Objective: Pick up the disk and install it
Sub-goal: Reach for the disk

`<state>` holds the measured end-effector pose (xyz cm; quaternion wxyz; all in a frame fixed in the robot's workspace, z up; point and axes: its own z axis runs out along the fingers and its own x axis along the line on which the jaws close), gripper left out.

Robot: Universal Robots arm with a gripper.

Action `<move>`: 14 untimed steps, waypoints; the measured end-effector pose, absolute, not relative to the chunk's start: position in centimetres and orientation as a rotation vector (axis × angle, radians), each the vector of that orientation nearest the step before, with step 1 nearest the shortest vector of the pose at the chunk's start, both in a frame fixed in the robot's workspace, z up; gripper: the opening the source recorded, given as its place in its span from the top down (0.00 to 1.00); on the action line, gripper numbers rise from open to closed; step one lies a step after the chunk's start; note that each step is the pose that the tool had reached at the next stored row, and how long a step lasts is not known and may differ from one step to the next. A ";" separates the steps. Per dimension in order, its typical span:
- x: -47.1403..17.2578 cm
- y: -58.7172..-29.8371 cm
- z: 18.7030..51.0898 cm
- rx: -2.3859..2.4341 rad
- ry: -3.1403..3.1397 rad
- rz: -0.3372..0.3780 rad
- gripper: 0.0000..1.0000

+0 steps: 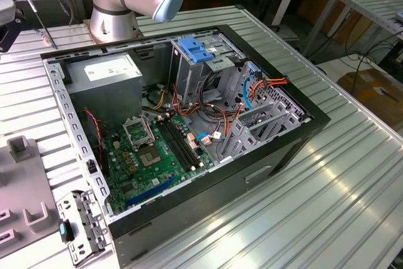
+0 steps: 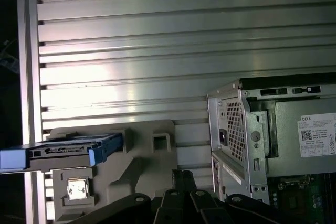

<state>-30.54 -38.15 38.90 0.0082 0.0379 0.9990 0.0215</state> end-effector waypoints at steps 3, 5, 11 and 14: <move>-30.6 -38.1 38.9 0.119 3.122 0.067 0.89; -30.6 -38.1 38.9 0.119 3.122 0.067 0.89; -30.8 -37.8 38.9 0.119 3.122 0.067 0.89; -33.0 -37.1 38.9 0.119 3.122 0.067 0.89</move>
